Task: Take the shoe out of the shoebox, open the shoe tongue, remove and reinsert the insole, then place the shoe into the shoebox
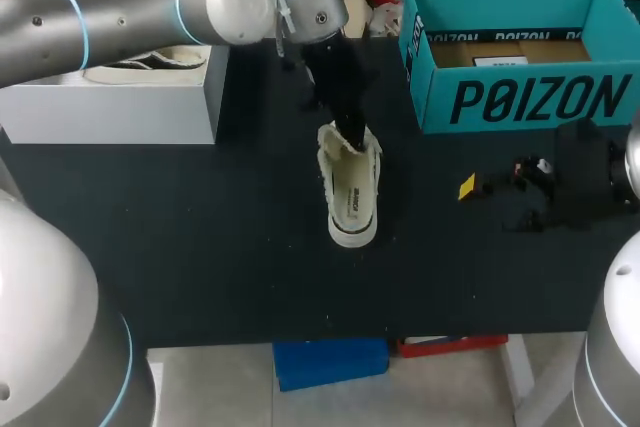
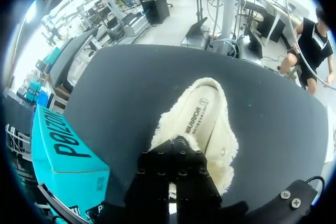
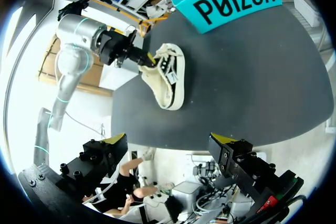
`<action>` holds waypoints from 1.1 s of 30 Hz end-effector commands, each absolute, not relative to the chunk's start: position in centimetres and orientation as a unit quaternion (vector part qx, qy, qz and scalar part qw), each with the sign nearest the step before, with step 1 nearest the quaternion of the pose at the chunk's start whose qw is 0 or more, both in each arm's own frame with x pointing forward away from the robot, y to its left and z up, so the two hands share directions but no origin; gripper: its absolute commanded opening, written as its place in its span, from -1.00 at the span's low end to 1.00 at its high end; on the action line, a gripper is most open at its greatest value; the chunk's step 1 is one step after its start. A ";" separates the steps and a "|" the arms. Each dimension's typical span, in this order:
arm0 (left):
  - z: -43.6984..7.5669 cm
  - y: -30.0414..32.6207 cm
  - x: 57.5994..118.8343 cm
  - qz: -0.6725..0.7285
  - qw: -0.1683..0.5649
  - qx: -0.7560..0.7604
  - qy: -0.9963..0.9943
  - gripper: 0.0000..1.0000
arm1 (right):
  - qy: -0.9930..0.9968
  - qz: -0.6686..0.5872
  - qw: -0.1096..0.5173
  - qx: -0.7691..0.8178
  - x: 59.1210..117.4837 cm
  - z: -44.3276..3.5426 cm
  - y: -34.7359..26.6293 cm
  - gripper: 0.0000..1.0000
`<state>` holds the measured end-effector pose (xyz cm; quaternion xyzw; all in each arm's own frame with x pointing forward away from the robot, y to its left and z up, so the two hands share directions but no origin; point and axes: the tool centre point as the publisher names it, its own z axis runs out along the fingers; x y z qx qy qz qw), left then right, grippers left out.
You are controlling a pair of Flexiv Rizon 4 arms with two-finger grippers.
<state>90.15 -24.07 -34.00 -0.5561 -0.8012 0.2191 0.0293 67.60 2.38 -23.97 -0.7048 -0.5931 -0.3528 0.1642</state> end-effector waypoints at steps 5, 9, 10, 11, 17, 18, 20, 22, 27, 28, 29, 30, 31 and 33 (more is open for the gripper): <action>-34.9 -25.7 89.7 0.240 -0.018 -0.560 -0.793 -1.00 | -0.593 -0.352 0.164 -0.705 67.6 -23.9 2.4 1.00; -31.9 -26.6 91.7 0.245 -0.130 -0.556 -0.783 -1.00 | -0.593 -0.352 0.164 -0.705 67.6 -23.9 2.4 1.00; -31.3 -26.3 92.0 0.237 -0.144 -0.557 -0.783 -1.00 | -0.593 -0.352 0.164 -0.705 67.6 -23.9 2.4 1.00; -30.7 -26.0 92.5 0.230 -0.164 -0.556 -0.782 -1.00 | -0.593 -0.352 0.164 -0.705 67.6 -23.9 2.4 1.00; -30.0 -21.7 94.6 0.096 -0.187 -0.555 -0.805 -1.00 | -0.593 -0.352 0.164 -0.705 67.6 -23.9 2.4 1.00; -30.3 -21.2 94.6 0.084 -0.178 -0.556 -0.807 -1.00 | -0.593 -0.352 0.164 -0.705 67.6 -23.9 2.4 1.00; -30.9 -20.6 94.1 0.074 -0.163 -0.561 -0.809 -1.00 | -0.593 -0.352 0.164 -0.705 67.6 -23.9 2.4 1.00; -31.6 -20.5 93.8 0.073 -0.150 -0.564 -0.809 -1.00 | -0.593 -0.352 0.164 -0.705 67.6 -23.9 2.4 1.00; -33.3 -21.2 92.6 0.080 -0.124 -0.576 -0.804 -1.00 | -0.593 -0.352 0.164 -0.705 67.6 -23.9 2.4 1.00; -33.8 -21.5 92.3 0.084 -0.120 -0.578 -0.802 -1.00 | -0.593 -0.352 0.164 -0.705 67.6 -23.9 2.4 1.00; -34.2 -21.7 92.1 0.089 -0.119 -0.579 -0.802 -1.00 | -0.593 -0.352 0.164 -0.705 67.6 -23.9 2.4 1.00; -34.4 -22.0 91.9 0.088 -0.120 -0.580 -0.801 -1.00 | -0.593 -0.352 0.164 -0.705 67.6 -23.9 2.4 1.00; -34.6 -22.2 91.8 0.086 -0.120 -0.583 -0.799 -1.00 | -0.593 -0.352 0.164 -0.705 67.6 -23.9 2.4 1.00; -35.3 -22.5 91.4 0.094 -0.113 -0.587 -0.796 -1.00 | -0.593 -0.352 0.164 -0.705 67.6 -23.9 2.4 1.00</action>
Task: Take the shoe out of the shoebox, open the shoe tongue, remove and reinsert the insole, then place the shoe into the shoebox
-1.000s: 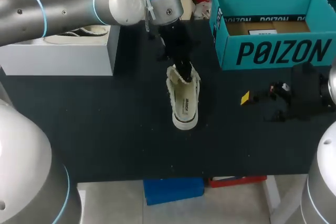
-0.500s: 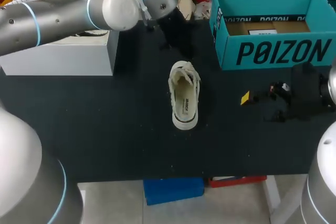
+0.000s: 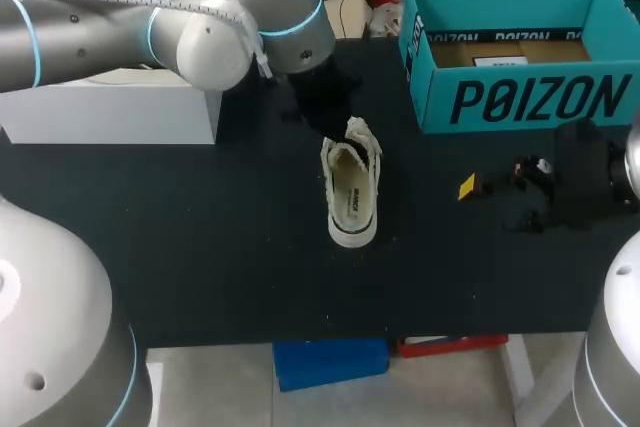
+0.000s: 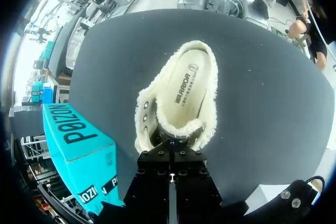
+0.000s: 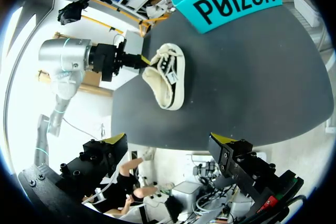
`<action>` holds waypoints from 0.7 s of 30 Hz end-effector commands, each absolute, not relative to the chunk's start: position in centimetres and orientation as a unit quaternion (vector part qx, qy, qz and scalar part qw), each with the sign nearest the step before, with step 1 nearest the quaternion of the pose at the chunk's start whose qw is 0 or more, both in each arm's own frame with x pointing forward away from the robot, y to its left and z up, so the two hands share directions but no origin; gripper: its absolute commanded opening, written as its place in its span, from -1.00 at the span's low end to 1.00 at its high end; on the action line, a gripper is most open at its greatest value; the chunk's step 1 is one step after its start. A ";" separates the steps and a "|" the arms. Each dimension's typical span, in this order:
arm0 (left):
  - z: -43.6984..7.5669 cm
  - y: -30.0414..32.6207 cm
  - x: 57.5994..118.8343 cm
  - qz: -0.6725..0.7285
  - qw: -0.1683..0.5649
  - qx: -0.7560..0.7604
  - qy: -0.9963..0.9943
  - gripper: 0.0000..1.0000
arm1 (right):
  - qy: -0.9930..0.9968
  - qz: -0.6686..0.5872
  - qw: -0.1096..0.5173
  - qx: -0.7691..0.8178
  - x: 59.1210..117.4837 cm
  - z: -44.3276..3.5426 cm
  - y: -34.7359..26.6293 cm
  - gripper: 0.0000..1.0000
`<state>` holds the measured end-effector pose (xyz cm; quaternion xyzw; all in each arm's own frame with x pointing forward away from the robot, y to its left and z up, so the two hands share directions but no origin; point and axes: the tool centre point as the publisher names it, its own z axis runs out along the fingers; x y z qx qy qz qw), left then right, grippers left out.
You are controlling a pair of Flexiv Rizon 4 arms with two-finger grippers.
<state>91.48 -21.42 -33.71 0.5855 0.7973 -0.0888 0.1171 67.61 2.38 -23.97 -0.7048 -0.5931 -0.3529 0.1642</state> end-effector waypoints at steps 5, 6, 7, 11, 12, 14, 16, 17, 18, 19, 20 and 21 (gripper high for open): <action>-35.4 -22.3 90.1 -0.101 0.098 0.591 0.794 -1.00 | -0.593 -0.352 0.164 -0.705 67.6 -23.9 2.4 1.00; -35.2 -22.1 90.0 -0.103 0.096 0.591 0.794 -1.00 | -0.593 -0.352 0.164 -0.705 67.6 -23.9 2.4 1.00; -34.9 -21.8 90.0 -0.104 0.095 0.590 0.795 -1.00 | -0.593 -0.352 0.164 -0.705 67.6 -23.9 2.4 1.00; -32.6 -20.9 89.9 -0.118 0.098 0.586 0.796 -1.00 | -0.593 -0.352 0.164 -0.705 67.6 -23.9 2.4 1.00; -31.9 -20.8 89.9 -0.127 0.099 0.583 0.796 -1.00 | -0.593 -0.352 0.164 -0.705 67.6 -23.9 2.4 1.00; -30.6 -20.5 89.7 -0.141 0.100 0.577 0.798 -1.00 | -0.593 -0.352 0.164 -0.705 67.6 -23.9 2.4 1.00; -29.6 -20.2 89.5 -0.157 0.100 0.570 0.801 -1.00 | -0.593 -0.352 0.164 -0.705 67.6 -23.9 2.4 1.00; -29.2 -20.0 89.5 -0.160 0.101 0.565 0.803 -1.00 | -0.593 -0.352 0.164 -0.705 67.6 -23.9 2.4 1.00; -28.8 -19.8 89.5 -0.157 0.102 0.565 0.804 -1.00 | -0.593 -0.352 0.164 -0.705 67.6 -23.9 2.4 1.00; -28.4 -19.6 89.5 -0.154 0.105 0.559 0.808 -1.00 | -0.593 -0.352 0.164 -0.705 67.6 -23.9 2.4 1.00; -28.2 -19.3 89.6 -0.155 0.106 0.553 0.812 -1.00 | -0.593 -0.352 0.164 -0.705 67.6 -23.9 2.4 1.00; -27.9 -19.1 89.5 -0.156 0.103 0.544 0.818 -1.00 | -0.593 -0.352 0.164 -0.705 67.6 -23.9 2.4 1.00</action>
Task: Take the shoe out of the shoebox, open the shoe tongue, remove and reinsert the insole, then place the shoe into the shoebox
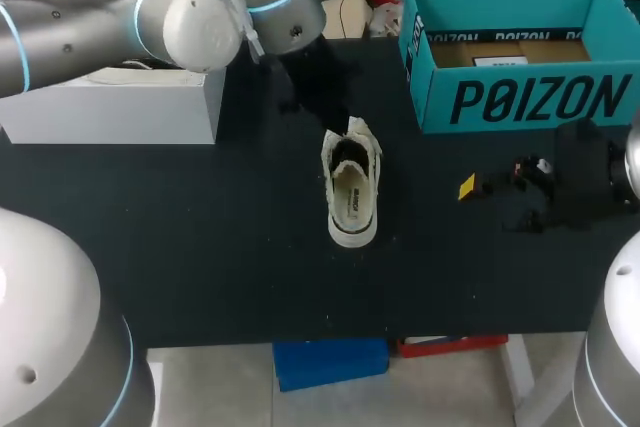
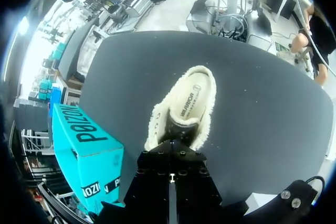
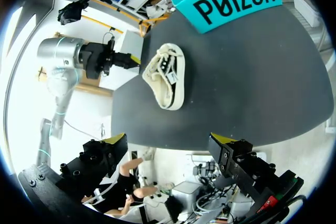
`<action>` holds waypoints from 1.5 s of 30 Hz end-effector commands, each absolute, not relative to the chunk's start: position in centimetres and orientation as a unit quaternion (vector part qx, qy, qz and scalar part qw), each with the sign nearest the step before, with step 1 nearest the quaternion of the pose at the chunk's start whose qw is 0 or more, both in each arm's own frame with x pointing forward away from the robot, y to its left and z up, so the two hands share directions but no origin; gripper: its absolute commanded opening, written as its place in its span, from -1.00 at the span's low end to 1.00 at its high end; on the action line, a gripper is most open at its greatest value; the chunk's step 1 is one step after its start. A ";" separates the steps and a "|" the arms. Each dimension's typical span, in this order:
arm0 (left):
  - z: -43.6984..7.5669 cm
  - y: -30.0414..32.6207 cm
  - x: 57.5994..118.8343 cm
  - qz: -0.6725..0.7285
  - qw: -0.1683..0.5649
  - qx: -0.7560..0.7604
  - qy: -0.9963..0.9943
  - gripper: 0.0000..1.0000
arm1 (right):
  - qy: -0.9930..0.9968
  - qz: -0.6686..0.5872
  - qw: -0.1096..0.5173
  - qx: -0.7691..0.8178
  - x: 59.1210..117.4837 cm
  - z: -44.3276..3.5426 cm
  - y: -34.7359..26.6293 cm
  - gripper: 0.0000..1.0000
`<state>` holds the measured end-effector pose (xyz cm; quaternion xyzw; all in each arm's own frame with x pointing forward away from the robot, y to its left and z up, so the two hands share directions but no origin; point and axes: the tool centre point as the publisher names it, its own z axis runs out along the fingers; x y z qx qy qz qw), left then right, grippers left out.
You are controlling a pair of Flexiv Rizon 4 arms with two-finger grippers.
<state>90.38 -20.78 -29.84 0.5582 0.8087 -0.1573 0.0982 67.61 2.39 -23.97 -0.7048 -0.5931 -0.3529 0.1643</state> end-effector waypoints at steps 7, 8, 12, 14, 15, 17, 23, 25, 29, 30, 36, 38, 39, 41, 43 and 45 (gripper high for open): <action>-27.3 -15.7 89.6 -0.126 0.095 0.429 0.889 1.00 | -0.593 -0.352 0.164 -0.705 67.6 -23.9 2.4 1.00; -27.6 -15.2 89.4 -0.132 0.083 0.427 0.891 1.00 | -0.593 -0.352 0.164 -0.705 67.6 -23.9 2.4 1.00; -27.6 -15.2 89.4 -0.132 0.083 0.427 0.891 1.00 | -0.593 -0.352 0.164 -0.705 67.6 -23.9 2.4 1.00; -27.6 -15.2 89.4 -0.132 0.083 0.427 0.891 1.00 | -0.593 -0.352 0.164 -0.705 67.6 -23.9 2.4 1.00; -27.6 -15.2 89.4 -0.132 0.083 0.427 0.891 1.00 | -0.593 -0.352 0.164 -0.705 67.6 -23.9 2.4 1.00; -27.6 -15.2 89.4 -0.132 0.083 0.427 0.891 1.00 | -0.593 -0.352 0.164 -0.705 67.6 -23.9 2.4 1.00; -27.0 -16.3 88.9 -0.190 0.042 0.321 0.927 1.00 | -0.593 -0.352 0.164 -0.705 67.6 -23.9 2.4 1.00; -26.8 -16.2 88.7 -0.187 0.037 0.269 0.944 1.00 | -0.593 -0.352 0.164 -0.705 67.6 -23.9 2.4 1.00; -26.1 -14.5 88.8 -0.188 0.031 0.185 0.964 1.00 | -0.593 -0.352 0.164 -0.705 67.6 -23.9 2.4 1.00; -25.8 -14.0 88.7 -0.196 0.027 0.172 0.965 1.00 | -0.593 -0.352 0.164 -0.705 67.6 -23.9 2.4 1.00; -25.4 -10.9 88.3 -0.240 0.019 0.106 0.965 1.00 | -0.593 -0.352 0.164 -0.705 67.6 -23.9 2.4 1.00; -25.7 -10.1 88.1 -0.256 0.022 0.097 0.962 1.00 | -0.593 -0.352 0.164 -0.705 67.6 -23.9 2.4 1.00; -25.9 -9.7 88.0 -0.267 0.020 0.087 0.959 1.00 | -0.593 -0.352 0.164 -0.705 67.6 -23.9 2.4 1.00; -26.4 -9.2 87.9 -0.285 0.010 0.072 0.956 1.00 | -0.593 -0.352 0.164 -0.705 67.6 -23.9 2.4 1.00; -26.8 -8.8 87.8 -0.301 0.010 0.058 0.952 1.00 | -0.593 -0.352 0.164 -0.705 67.6 -23.9 2.4 1.00; -27.1 -8.3 87.7 -0.317 0.007 0.052 0.947 1.00 | -0.593 -0.352 0.164 -0.705 67.6 -23.9 2.4 1.00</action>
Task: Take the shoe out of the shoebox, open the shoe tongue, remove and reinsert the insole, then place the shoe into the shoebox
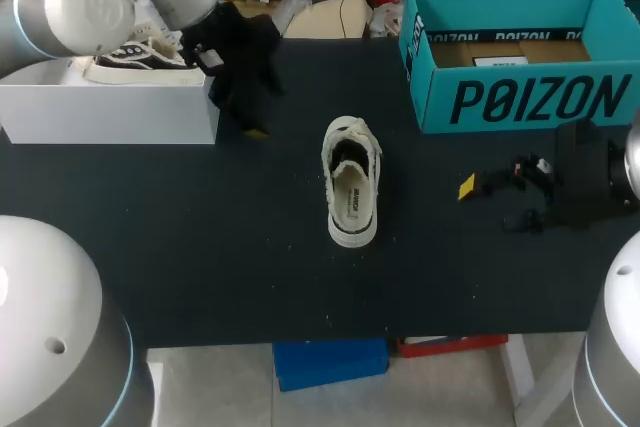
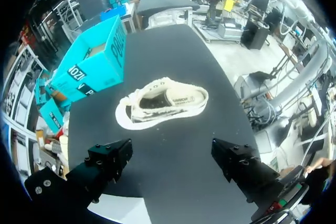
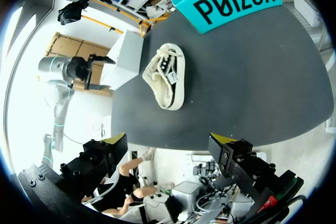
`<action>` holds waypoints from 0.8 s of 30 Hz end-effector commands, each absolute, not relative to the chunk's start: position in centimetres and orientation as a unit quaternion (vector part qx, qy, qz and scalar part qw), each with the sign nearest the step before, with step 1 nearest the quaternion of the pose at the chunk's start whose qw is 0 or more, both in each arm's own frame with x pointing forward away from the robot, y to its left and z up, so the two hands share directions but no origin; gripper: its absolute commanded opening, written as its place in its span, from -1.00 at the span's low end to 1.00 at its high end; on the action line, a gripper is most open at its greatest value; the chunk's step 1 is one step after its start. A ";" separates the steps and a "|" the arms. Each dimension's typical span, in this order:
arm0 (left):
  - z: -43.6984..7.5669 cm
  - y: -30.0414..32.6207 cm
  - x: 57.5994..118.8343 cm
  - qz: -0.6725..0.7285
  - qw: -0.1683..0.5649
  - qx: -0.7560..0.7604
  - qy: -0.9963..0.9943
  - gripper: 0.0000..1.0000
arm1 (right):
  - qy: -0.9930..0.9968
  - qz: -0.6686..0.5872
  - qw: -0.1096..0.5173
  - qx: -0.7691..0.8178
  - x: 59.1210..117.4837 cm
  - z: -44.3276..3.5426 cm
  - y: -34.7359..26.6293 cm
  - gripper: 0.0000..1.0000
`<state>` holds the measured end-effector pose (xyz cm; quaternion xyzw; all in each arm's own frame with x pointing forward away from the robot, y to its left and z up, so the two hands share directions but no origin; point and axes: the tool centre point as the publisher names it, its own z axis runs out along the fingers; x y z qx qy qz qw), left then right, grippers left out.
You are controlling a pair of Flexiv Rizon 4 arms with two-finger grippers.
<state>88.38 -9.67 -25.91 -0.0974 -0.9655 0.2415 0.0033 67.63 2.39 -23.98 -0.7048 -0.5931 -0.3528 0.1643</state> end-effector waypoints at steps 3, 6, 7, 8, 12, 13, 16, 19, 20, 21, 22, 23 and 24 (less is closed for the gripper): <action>-27.4 -7.6 87.2 0.324 -0.010 -0.056 -0.944 1.00 | -0.593 -0.352 0.164 -0.705 67.6 -23.9 2.4 1.00; -27.5 -6.8 87.1 0.326 -0.016 -0.047 -0.944 1.00 | -0.593 -0.352 0.164 -0.705 67.6 -23.9 2.4 1.00; -27.5 -6.6 87.2 0.327 -0.017 -0.047 -0.944 1.00 | -0.593 -0.352 0.164 -0.705 67.6 -23.9 2.4 1.00; -27.5 -6.3 87.2 0.326 -0.022 -0.046 -0.944 1.00 | -0.593 -0.352 0.164 -0.705 67.6 -23.9 2.4 1.00; -27.3 -5.7 87.5 0.324 -0.036 -0.039 -0.945 1.00 | -0.593 -0.352 0.164 -0.705 67.6 -23.9 2.4 1.00; -27.3 -5.7 87.5 0.324 -0.036 -0.039 -0.945 1.00 | -0.593 -0.352 0.164 -0.705 67.6 -23.9 2.4 1.00; -27.3 -5.7 87.5 0.324 -0.036 -0.039 -0.945 1.00 | -0.597 -0.341 0.153 -0.709 67.9 -23.2 1.9 1.00; -27.3 -5.7 87.5 0.324 -0.036 -0.039 -0.945 1.00 | -0.624 -0.302 0.120 -0.710 69.8 -21.2 1.1 1.00; -27.3 -5.7 87.5 0.324 -0.036 -0.039 -0.945 1.00 | -0.633 -0.287 0.111 -0.711 70.7 -20.9 1.0 1.00; -27.3 -5.7 87.5 0.324 -0.036 -0.039 -0.945 1.00 | -0.640 -0.274 0.104 -0.710 71.6 -20.5 1.3 1.00; -27.3 -5.7 87.5 0.324 -0.036 -0.039 -0.945 1.00 | -0.649 -0.262 0.096 -0.708 72.6 -20.4 1.6 1.00; -27.3 -5.7 87.5 0.324 -0.036 -0.039 -0.945 1.00 | -0.658 -0.246 0.089 -0.706 73.6 -20.3 2.0 1.00; -27.3 -5.7 87.5 0.324 -0.036 -0.039 -0.945 1.00 | -0.665 -0.230 0.082 -0.706 74.4 -20.3 2.4 1.00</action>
